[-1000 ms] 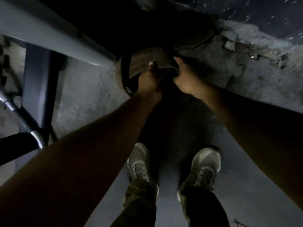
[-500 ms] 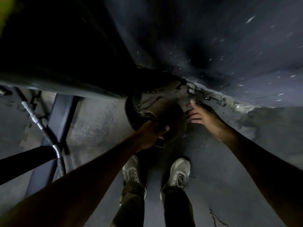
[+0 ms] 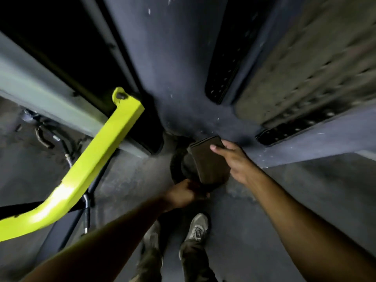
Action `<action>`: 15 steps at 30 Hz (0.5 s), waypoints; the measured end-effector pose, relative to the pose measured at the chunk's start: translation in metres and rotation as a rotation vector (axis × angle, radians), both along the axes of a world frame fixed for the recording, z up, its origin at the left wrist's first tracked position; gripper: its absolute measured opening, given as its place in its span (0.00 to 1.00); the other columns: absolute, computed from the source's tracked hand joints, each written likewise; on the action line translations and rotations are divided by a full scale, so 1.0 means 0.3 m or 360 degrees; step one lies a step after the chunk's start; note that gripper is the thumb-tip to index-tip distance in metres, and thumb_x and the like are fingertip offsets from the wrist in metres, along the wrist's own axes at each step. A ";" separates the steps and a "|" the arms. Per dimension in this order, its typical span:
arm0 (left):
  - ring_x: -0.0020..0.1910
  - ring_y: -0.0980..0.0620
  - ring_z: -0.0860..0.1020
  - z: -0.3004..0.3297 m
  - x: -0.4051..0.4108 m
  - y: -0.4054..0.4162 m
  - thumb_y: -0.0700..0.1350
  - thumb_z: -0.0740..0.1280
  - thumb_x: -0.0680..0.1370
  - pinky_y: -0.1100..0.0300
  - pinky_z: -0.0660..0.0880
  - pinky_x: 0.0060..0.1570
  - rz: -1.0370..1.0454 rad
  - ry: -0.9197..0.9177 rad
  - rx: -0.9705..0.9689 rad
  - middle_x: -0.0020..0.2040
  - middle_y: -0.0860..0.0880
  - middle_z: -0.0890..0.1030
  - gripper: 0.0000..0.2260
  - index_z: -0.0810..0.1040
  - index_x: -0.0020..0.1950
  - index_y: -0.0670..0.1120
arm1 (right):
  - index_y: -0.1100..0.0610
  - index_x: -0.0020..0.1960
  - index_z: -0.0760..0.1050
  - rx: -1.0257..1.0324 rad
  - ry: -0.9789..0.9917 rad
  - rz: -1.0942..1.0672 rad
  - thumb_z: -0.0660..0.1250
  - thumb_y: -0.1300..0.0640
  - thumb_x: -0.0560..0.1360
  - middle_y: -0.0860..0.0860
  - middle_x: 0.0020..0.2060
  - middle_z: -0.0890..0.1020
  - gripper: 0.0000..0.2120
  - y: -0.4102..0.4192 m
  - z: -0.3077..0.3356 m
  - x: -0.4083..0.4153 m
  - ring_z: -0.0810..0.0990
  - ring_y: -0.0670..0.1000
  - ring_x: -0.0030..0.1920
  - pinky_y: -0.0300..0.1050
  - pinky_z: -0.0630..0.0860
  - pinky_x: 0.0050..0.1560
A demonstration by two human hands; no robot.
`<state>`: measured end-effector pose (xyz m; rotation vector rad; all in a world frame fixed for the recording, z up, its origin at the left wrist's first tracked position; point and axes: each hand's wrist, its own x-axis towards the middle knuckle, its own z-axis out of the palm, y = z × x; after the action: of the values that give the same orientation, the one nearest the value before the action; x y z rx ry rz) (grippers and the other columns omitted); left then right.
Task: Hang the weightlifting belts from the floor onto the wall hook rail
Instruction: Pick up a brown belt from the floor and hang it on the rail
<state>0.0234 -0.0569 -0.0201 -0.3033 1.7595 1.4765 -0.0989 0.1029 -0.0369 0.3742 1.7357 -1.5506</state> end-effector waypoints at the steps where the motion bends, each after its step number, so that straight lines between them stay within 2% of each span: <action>1: 0.37 0.65 0.77 0.047 0.016 0.006 0.44 0.73 0.76 0.69 0.73 0.46 0.0222 -0.0079 0.0149 0.41 0.51 0.82 0.05 0.85 0.46 0.43 | 0.61 0.65 0.80 -0.0040 0.0079 -0.0023 0.72 0.60 0.78 0.59 0.60 0.86 0.17 0.017 0.065 0.037 0.84 0.60 0.62 0.61 0.75 0.71; 2: 0.39 0.59 0.79 0.112 0.027 0.013 0.42 0.70 0.76 0.64 0.76 0.44 0.0462 -0.0104 0.0290 0.41 0.50 0.84 0.04 0.85 0.43 0.45 | 0.61 0.65 0.81 -0.0082 0.0171 -0.0032 0.72 0.62 0.78 0.59 0.59 0.86 0.15 0.038 0.144 0.075 0.85 0.58 0.60 0.60 0.76 0.70; 4: 0.46 0.48 0.82 0.258 0.027 0.013 0.40 0.64 0.79 0.59 0.80 0.44 0.0983 -0.0217 0.0670 0.50 0.44 0.86 0.10 0.86 0.51 0.43 | 0.62 0.64 0.81 -0.0176 0.0357 -0.0007 0.69 0.65 0.80 0.61 0.59 0.86 0.13 0.066 0.296 0.158 0.85 0.57 0.58 0.57 0.78 0.66; 6: 0.58 0.41 0.82 0.402 0.014 -0.002 0.48 0.60 0.80 0.51 0.80 0.57 0.1258 -0.0287 0.1134 0.63 0.39 0.83 0.20 0.81 0.65 0.40 | 0.64 0.65 0.79 -0.0244 0.0544 0.0050 0.67 0.67 0.81 0.63 0.59 0.85 0.13 0.070 0.433 0.230 0.84 0.57 0.58 0.55 0.80 0.65; 8: 0.62 0.40 0.82 0.547 0.004 -0.015 0.60 0.57 0.81 0.47 0.76 0.63 0.1264 -0.0272 0.1320 0.67 0.36 0.81 0.29 0.78 0.70 0.40 | 0.66 0.66 0.78 -0.0325 0.0674 0.0056 0.66 0.68 0.81 0.62 0.59 0.86 0.14 0.066 0.574 0.310 0.84 0.57 0.60 0.53 0.80 0.65; 11: 0.60 0.41 0.84 0.724 0.003 -0.010 0.69 0.57 0.80 0.46 0.75 0.66 0.1203 -0.0249 0.1158 0.64 0.37 0.83 0.34 0.81 0.68 0.43 | 0.64 0.66 0.79 -0.0374 0.0810 0.0001 0.66 0.69 0.81 0.60 0.59 0.86 0.14 0.069 0.759 0.414 0.85 0.56 0.59 0.52 0.81 0.64; 13: 0.62 0.39 0.82 0.849 0.033 0.004 0.67 0.62 0.79 0.42 0.75 0.68 0.1148 -0.0112 0.0992 0.64 0.38 0.83 0.30 0.82 0.67 0.44 | 0.64 0.66 0.79 -0.0366 0.0897 -0.0006 0.66 0.69 0.81 0.59 0.58 0.87 0.14 0.078 0.883 0.485 0.85 0.54 0.59 0.50 0.81 0.62; 15: 0.62 0.38 0.82 0.966 0.080 0.013 0.60 0.69 0.79 0.37 0.75 0.67 0.1111 0.0133 0.0872 0.63 0.37 0.83 0.25 0.81 0.67 0.44 | 0.65 0.66 0.78 -0.0334 0.0984 -0.0061 0.66 0.68 0.81 0.60 0.58 0.87 0.15 0.084 0.994 0.552 0.85 0.55 0.59 0.50 0.81 0.62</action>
<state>0.0474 -0.0531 0.2698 -0.6064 1.2768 2.4213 0.0667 0.1281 0.2614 -0.2066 1.9865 -1.9937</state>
